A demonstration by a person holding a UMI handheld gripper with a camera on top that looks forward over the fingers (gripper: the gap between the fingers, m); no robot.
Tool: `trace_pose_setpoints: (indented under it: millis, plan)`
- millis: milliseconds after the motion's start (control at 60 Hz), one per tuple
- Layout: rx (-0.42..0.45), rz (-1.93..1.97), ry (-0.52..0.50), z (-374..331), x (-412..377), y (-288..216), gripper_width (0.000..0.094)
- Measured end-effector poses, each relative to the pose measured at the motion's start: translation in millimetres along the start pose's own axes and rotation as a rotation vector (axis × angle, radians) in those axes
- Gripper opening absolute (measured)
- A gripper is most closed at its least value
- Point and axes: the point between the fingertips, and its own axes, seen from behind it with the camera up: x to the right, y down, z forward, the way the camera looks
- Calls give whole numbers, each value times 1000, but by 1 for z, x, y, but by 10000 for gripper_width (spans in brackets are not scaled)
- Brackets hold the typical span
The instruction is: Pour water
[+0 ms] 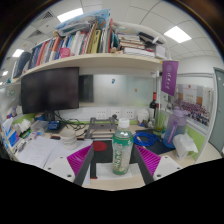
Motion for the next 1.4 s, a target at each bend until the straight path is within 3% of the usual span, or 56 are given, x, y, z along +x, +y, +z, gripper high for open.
trace_pose_setpoints:
  millis: [233,533,817,1067,1400]
  plan:
    - [-8,-27,-48,81,21,35,838]
    - [9,3,-79,123,22,53,513]
    - [-28,-33,-94,131,22,54,339]
    - [-8,-221,-42,138,21,10,328]
    - [-47,-1030,-17,199,-35,-61,326]
